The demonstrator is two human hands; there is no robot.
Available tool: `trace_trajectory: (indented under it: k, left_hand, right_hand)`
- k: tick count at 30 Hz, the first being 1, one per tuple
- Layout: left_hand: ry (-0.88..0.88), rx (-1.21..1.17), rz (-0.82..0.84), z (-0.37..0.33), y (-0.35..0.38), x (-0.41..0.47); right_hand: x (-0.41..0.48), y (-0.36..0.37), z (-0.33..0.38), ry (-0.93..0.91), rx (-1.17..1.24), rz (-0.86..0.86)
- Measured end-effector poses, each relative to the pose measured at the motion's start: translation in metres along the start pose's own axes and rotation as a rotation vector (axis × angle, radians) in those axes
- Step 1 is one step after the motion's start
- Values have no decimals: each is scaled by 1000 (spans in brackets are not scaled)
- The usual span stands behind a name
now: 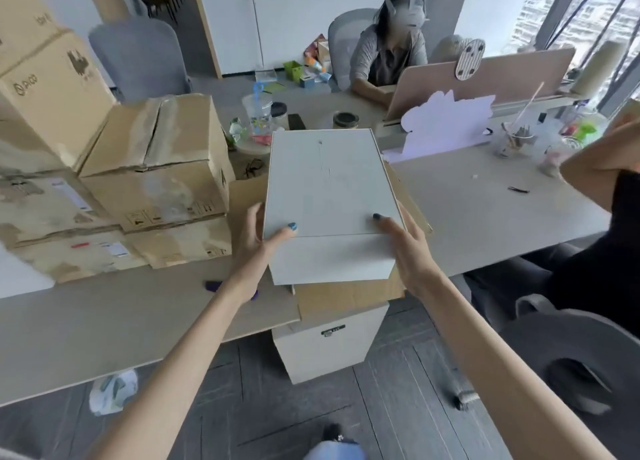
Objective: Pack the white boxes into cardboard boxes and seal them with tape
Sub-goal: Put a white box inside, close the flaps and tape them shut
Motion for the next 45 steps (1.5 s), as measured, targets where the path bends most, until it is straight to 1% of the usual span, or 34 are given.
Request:
trace_trajectory:
  k: [5, 9, 13, 20, 24, 30, 32, 34, 36, 40, 45]
  left_hand:
    - [-11, 24, -40, -1, 33, 50]
    - [-58, 49, -73, -2, 46, 76]
    - [-109, 72, -122, 4, 51, 89]
    - [-217, 105, -150, 24, 67, 92]
    - [-263, 136, -170, 29, 75, 100]
    - [-281, 173, -173, 43, 73, 102]
    - [-286, 220, -155, 51, 66, 102]
    - [-288, 296, -125, 57, 58, 103]
    - [-260, 430, -113, 63, 55, 105]
    - [-145, 727, -76, 77, 63, 103]
    - [-79, 948, 57, 91, 80, 100]
  right_hand:
    - [69, 5, 9, 24, -17, 36]
    - [113, 13, 12, 69, -12, 103]
    - [143, 20, 7, 156, 1, 141]
    - [168, 9, -23, 300, -7, 120]
    - [175, 1, -37, 345, -9, 98]
    - [178, -1, -53, 278, -64, 189]
    - [180, -4, -56, 203, -164, 224]
    - [181, -7, -62, 115, -315, 263]
    - [183, -6, -67, 72, -478, 280]
    - [186, 1, -68, -10, -819, 307]
    - [177, 1, -75, -136, -1100, 475]
Point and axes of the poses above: each hand's wrist, its own x-axis towards the middle knuckle, its own y-axis out of the palm, z = x × y, the point moved 1 cm from there along x, towards the middle knuckle, and after that the axes turned 11 degrees about -z, right-handed, at the moved point
